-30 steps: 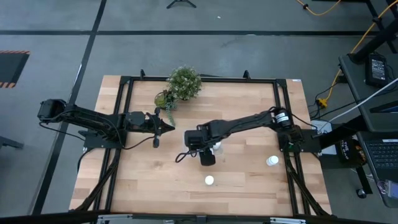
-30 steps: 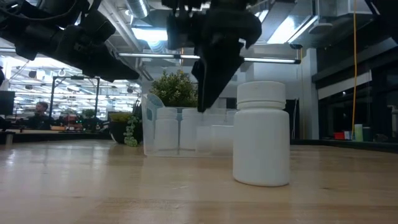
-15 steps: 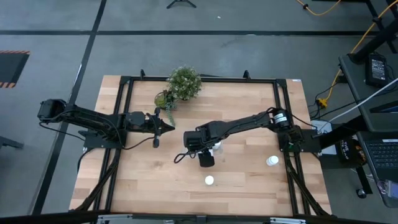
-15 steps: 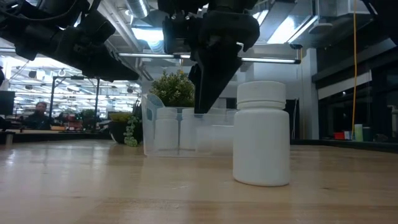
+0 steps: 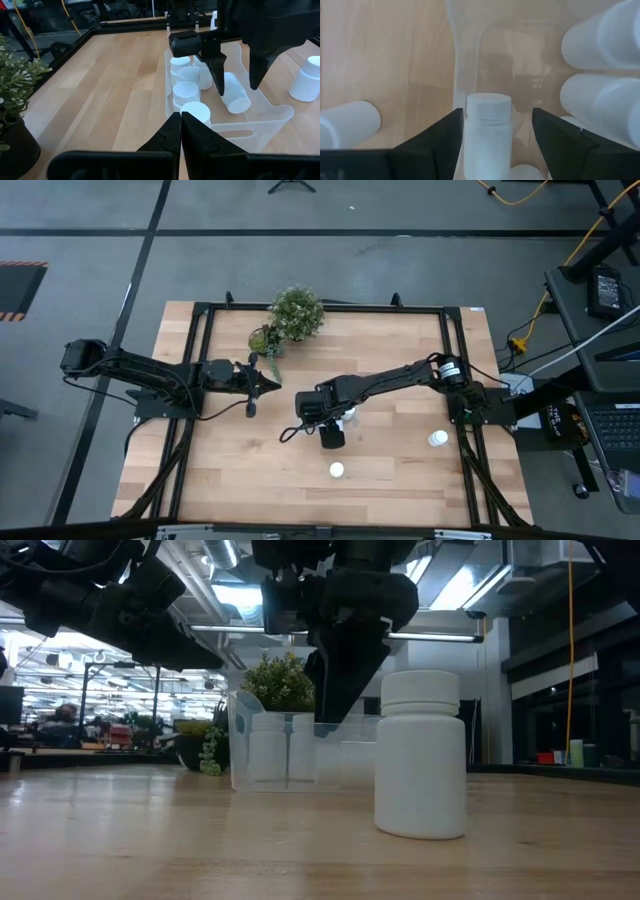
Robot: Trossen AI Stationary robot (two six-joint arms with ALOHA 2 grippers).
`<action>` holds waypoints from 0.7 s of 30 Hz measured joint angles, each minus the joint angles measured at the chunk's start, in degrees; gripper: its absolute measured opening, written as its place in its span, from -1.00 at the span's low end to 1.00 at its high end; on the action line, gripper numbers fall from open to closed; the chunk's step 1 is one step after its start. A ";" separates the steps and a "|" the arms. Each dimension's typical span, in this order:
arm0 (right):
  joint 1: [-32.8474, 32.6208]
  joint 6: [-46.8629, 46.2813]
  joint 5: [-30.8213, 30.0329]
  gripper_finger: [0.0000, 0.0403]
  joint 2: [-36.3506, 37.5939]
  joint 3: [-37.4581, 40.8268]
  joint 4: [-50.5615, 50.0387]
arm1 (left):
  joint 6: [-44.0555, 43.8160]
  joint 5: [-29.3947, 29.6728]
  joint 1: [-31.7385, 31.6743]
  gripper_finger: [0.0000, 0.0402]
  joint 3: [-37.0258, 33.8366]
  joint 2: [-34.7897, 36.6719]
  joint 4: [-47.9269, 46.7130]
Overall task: Pick and place pill bottles into a basket
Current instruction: Put the top pill bottle into the bin
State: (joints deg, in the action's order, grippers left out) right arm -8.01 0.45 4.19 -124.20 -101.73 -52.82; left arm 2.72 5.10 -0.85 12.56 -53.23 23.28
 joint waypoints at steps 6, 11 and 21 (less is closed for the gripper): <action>0.01 0.08 0.01 0.10 -0.28 0.00 0.25 | 0.00 0.00 -0.01 -0.97 0.00 0.00 0.01; -0.02 1.33 -0.02 0.03 -1.34 0.06 0.55 | 0.00 0.00 -0.01 -0.97 0.00 0.00 -0.01; -0.04 1.51 -0.02 0.02 -2.51 0.09 -0.20 | 0.02 0.30 0.01 -0.97 0.00 0.00 -0.73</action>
State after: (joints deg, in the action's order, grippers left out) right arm -8.05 1.96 4.16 -126.72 -101.65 -53.01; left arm 2.74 5.41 -0.84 12.56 -53.23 22.55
